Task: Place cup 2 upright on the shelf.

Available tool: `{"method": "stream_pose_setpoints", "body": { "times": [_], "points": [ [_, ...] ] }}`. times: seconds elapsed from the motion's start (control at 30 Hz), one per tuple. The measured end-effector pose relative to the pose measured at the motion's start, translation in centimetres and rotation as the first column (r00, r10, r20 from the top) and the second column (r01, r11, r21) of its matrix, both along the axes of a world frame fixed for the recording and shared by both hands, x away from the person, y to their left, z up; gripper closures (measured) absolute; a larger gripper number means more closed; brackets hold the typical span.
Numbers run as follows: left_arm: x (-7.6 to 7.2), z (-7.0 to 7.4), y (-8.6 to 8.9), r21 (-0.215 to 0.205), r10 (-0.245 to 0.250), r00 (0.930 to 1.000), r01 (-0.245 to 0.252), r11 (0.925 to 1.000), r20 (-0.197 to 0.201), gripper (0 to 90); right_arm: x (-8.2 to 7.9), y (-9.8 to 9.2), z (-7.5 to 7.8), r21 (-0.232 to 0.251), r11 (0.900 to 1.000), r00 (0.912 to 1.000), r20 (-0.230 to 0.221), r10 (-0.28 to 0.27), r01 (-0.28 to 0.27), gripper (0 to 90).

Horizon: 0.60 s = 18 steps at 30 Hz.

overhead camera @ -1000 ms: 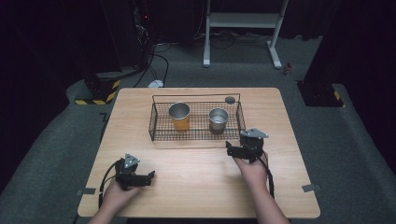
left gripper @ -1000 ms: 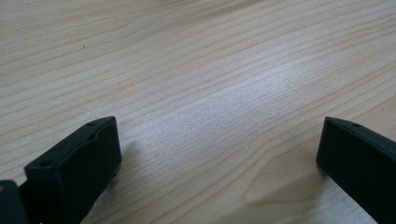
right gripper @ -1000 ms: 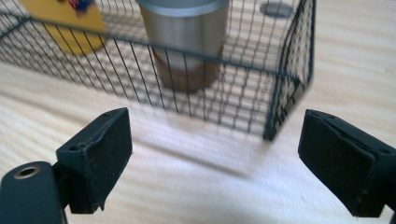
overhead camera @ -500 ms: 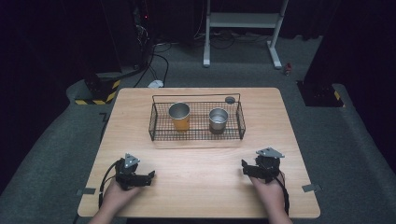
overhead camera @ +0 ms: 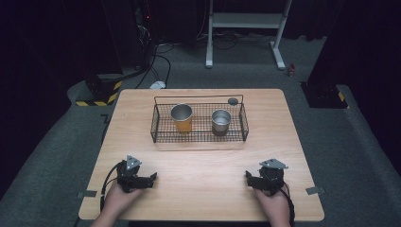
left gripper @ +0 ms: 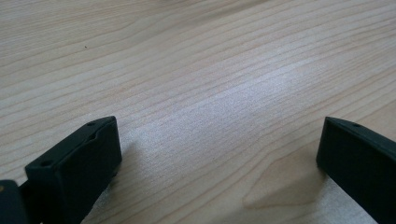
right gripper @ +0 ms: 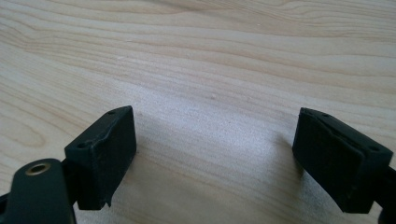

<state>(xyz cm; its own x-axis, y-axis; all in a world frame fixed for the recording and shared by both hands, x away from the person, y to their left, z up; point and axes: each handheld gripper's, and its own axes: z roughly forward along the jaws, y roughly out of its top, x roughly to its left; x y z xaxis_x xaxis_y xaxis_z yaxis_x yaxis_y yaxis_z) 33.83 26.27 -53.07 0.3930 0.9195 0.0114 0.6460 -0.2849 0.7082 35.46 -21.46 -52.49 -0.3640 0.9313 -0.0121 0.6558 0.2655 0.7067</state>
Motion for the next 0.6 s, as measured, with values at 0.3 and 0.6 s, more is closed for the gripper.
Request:
{"method": "stream_pose_setpoints", "body": {
  "times": [0.3,0.6],
  "points": [
    [-0.01,-0.01,-0.02,-0.004,0.002,1.0,-0.002,1.0,-0.002,0.2,0.08,0.06,0.01,-0.005,1.0,1.0,0.002,-0.004,0.004,13.4],
    [0.18,-0.02,-0.02,-0.008,-0.007,1.0,0.007,0.9999,-0.002,0.1,0.07,0.07,0.02,-0.007,1.0,1.0,0.004,-0.006,0.006,13.7]
  ]
}}
